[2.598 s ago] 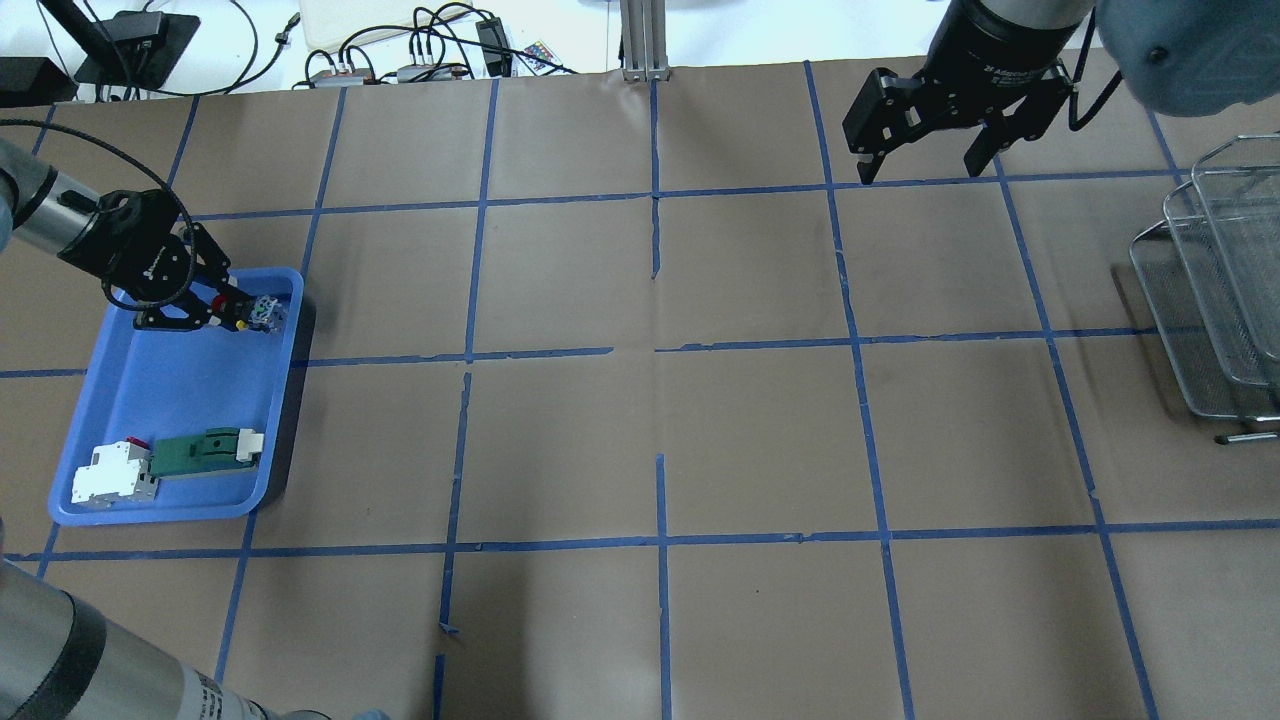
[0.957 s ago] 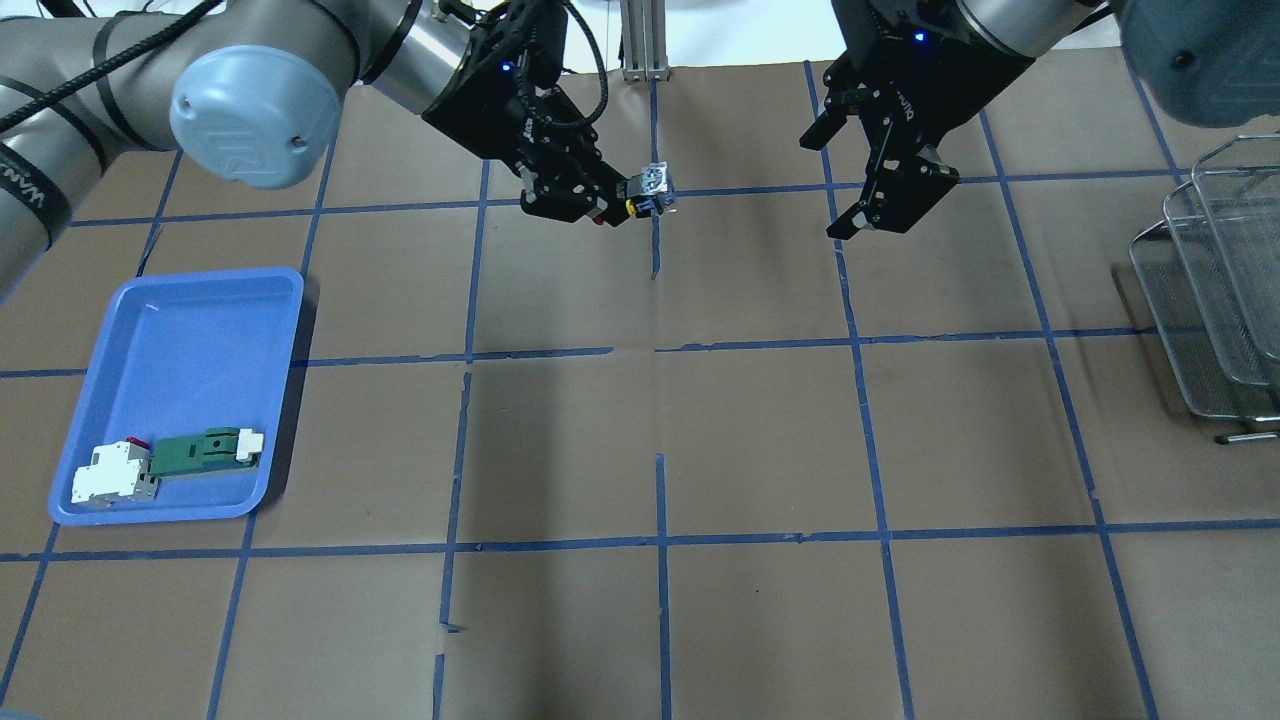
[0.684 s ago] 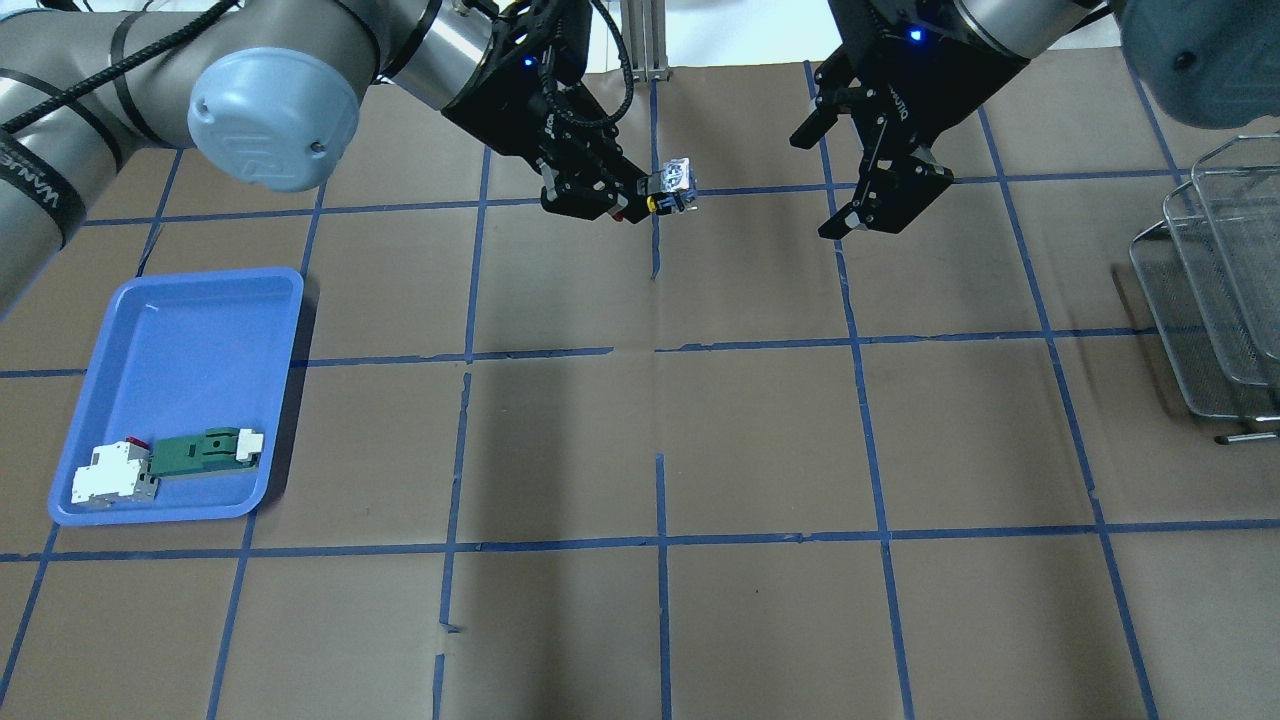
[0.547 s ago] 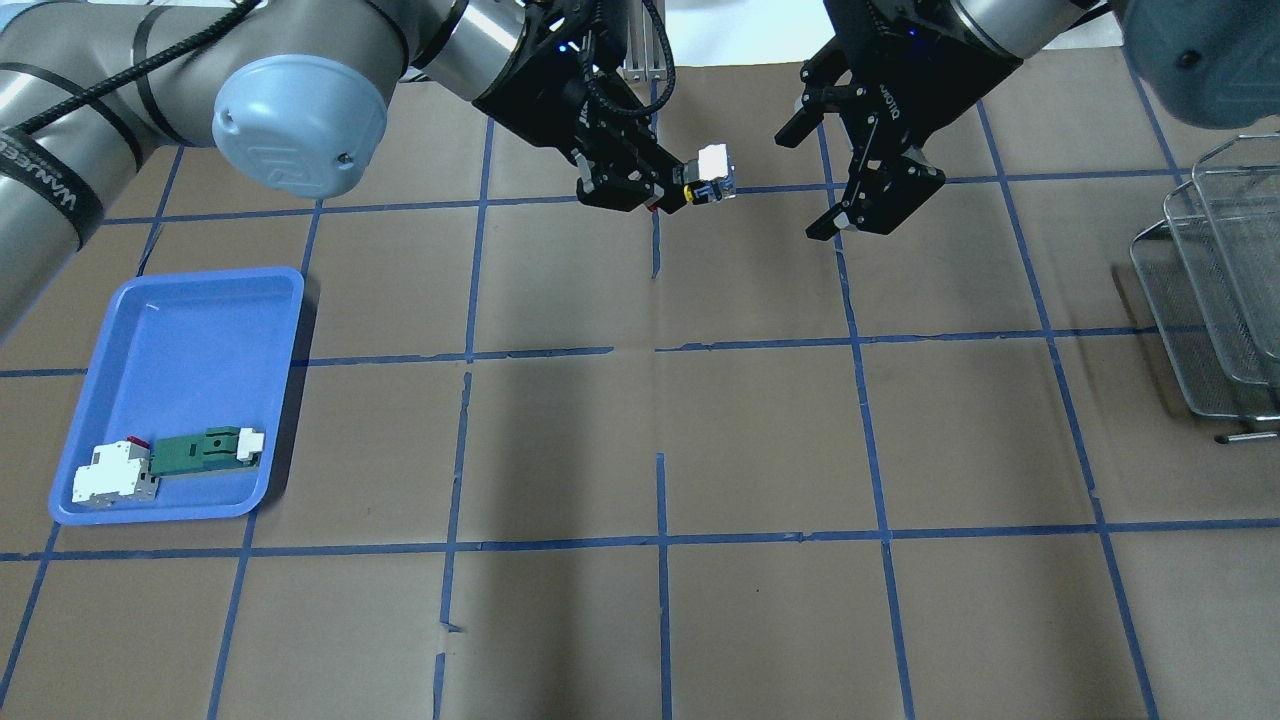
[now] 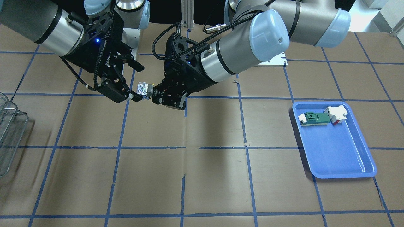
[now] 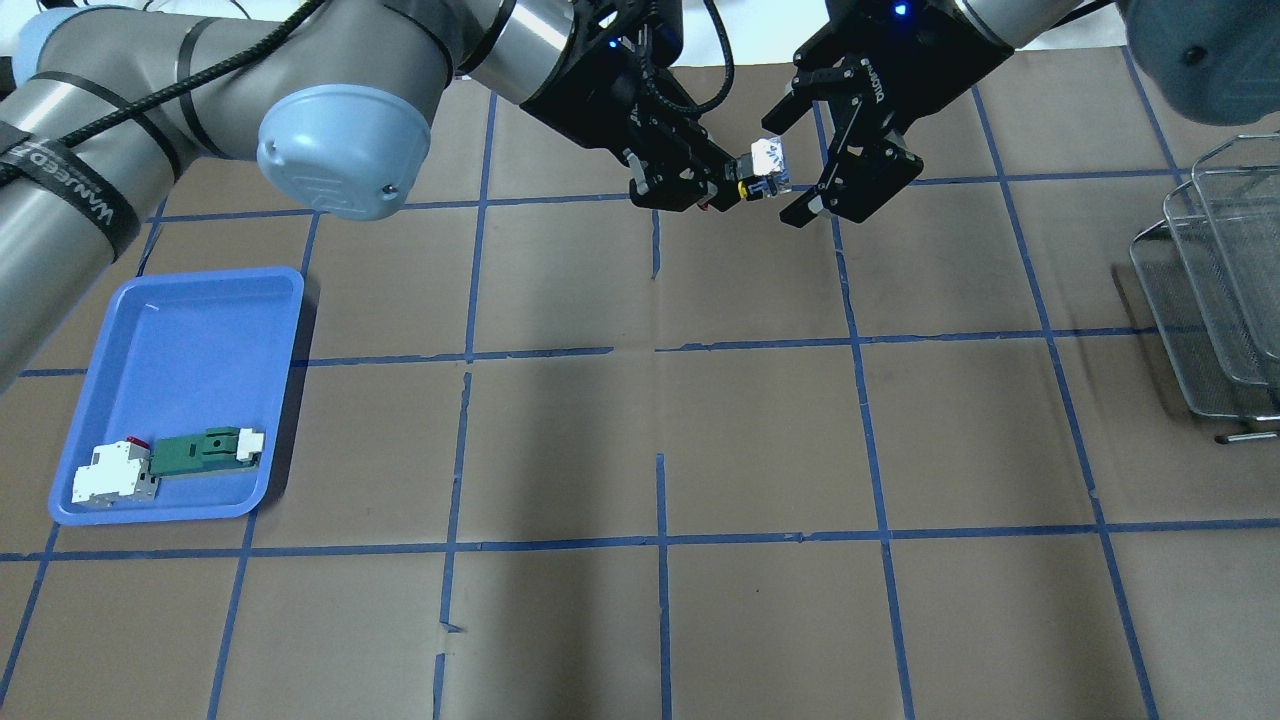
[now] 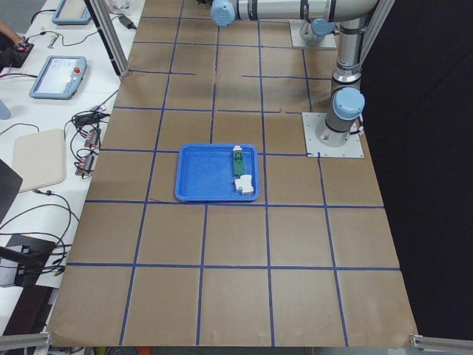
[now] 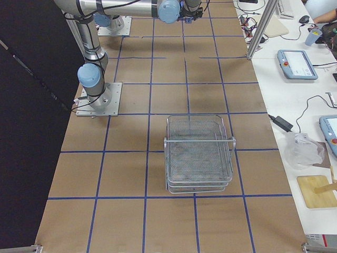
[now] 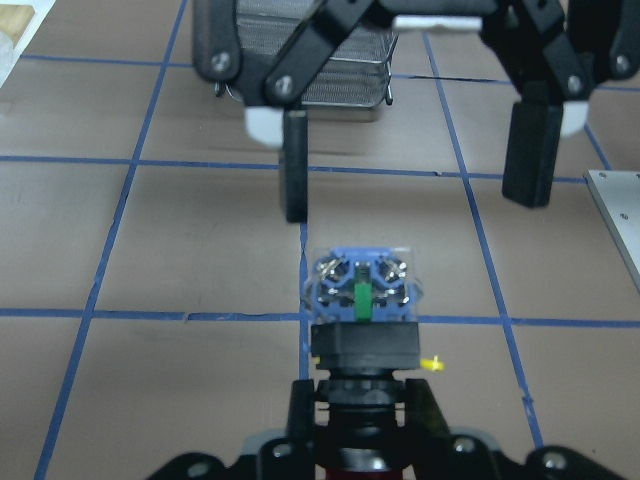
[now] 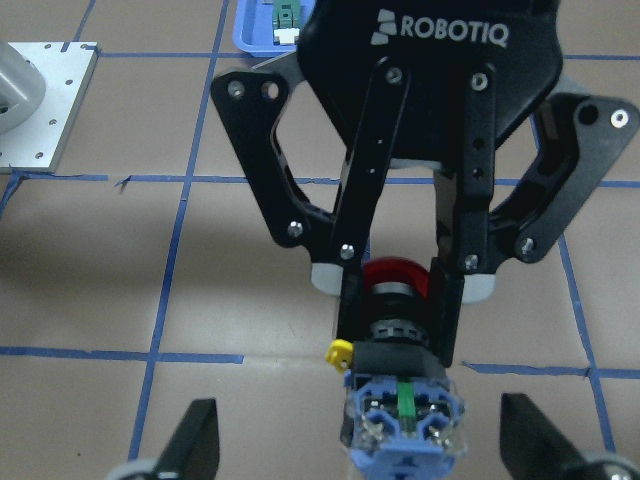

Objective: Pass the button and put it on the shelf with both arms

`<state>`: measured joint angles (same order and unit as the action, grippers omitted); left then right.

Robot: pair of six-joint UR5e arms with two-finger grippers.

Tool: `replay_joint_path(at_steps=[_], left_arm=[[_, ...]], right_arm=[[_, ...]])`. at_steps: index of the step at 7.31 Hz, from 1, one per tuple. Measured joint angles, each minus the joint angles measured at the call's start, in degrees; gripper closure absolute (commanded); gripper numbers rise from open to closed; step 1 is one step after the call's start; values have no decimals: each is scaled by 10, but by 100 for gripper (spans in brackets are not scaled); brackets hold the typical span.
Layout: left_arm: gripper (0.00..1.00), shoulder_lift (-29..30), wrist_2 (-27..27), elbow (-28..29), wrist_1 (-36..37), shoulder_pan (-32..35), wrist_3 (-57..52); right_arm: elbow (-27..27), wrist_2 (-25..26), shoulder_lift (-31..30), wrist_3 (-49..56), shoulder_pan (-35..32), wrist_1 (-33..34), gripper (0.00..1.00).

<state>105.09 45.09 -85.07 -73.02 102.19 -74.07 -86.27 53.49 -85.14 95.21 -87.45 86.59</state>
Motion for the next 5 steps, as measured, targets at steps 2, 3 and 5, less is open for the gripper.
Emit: replay_joint_path(at_steps=[2,3,5], left_arm=[[100,-4,-1,-2,10,7,14],[100,-8,-2,-3,11,8,16],[100,-17,-8,-5,11,9,19]], right_arm=[[-3,0,-4,-32,0,-2,2],[-3,1,-5,-38,0,-2,7],[-4,5,-5,-44,0,-3,57]])
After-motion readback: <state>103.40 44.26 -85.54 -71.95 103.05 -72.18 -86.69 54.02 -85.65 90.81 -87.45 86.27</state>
